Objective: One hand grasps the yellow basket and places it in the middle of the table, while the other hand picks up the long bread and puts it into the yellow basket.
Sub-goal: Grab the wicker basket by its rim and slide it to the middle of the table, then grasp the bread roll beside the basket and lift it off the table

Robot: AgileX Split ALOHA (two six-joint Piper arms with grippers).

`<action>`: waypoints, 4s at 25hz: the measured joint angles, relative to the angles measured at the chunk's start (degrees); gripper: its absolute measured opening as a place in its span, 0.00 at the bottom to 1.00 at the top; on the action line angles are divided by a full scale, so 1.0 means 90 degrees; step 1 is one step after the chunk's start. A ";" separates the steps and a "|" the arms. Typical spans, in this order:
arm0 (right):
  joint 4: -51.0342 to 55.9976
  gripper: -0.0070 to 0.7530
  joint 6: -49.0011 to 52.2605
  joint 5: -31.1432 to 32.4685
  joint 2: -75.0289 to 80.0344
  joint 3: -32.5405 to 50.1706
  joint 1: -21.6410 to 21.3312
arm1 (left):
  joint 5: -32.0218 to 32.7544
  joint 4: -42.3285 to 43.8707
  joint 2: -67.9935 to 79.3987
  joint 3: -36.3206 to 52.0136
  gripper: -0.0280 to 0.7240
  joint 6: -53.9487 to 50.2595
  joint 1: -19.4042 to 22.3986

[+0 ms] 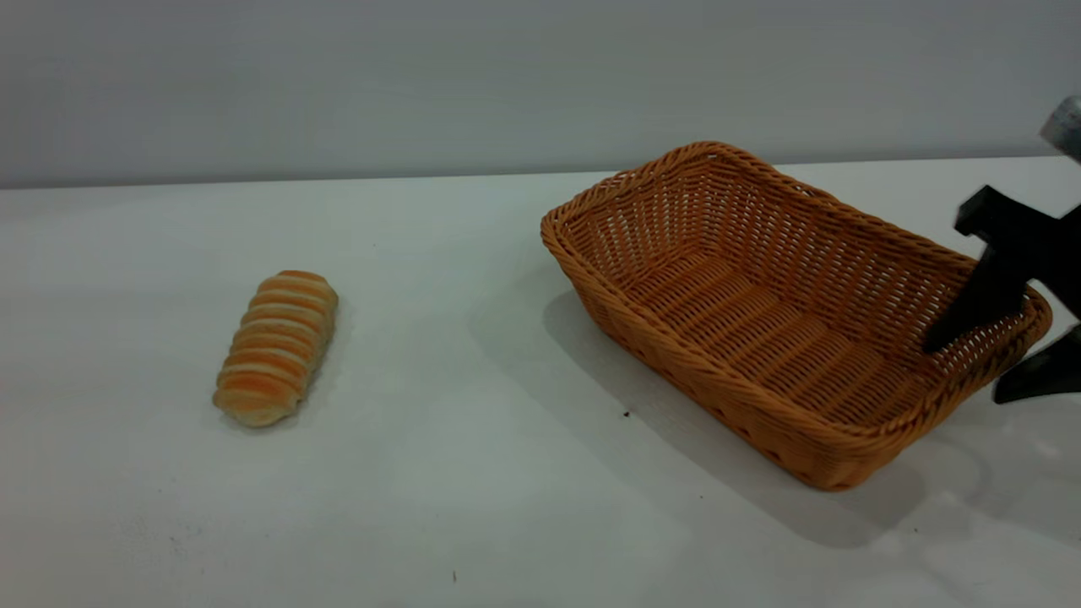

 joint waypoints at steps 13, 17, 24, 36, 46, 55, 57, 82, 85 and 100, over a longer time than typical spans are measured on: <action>0.0795 0.13 -0.0212 0.0025 0.0873 -0.0621 0.0000 | 0.0022 0.0000 0.0000 0.0000 0.79 0.0000 0.0000; 0.0665 0.13 -0.0277 0.0295 0.0772 -0.0988 0.0013 | 0.0022 0.0000 0.0000 0.0000 0.79 0.0000 0.0000; -0.1413 0.13 0.1042 0.1187 0.0919 -0.2442 0.0584 | 0.0022 0.0000 0.0000 0.0000 0.79 0.0000 0.0000; -0.3610 0.14 0.2742 0.2448 0.1939 -0.4403 0.1620 | 0.0028 0.0000 0.0000 0.0000 0.79 0.0000 0.0000; -0.3585 0.52 0.2727 0.2558 0.1989 -0.4453 0.1543 | 0.0044 0.0000 0.0000 0.0000 0.79 0.0000 0.0000; -0.3686 0.66 0.2447 0.3731 0.1314 -0.4993 0.0156 | 0.0044 0.0099 0.0000 0.0000 0.79 -0.0007 0.0000; -0.3952 0.66 0.2086 0.4049 0.1107 -0.5005 -0.0028 | 0.0037 0.0078 0.0000 0.0000 0.79 -0.0045 0.0000; -0.7132 0.66 0.2667 0.4684 -0.2484 -0.3356 0.0408 | -0.2621 -0.1494 0.6516 -0.1831 0.79 0.0845 0.0000; -0.7132 0.66 0.2675 0.4583 -0.2484 -0.3349 0.0408 | -0.2800 -0.2027 0.7334 -0.2265 0.79 0.1515 0.0000; -0.7105 0.66 0.2677 0.4566 -0.2484 -0.3349 0.0408 | -0.2845 -0.4102 0.9197 -0.3398 0.76 0.4297 -0.0015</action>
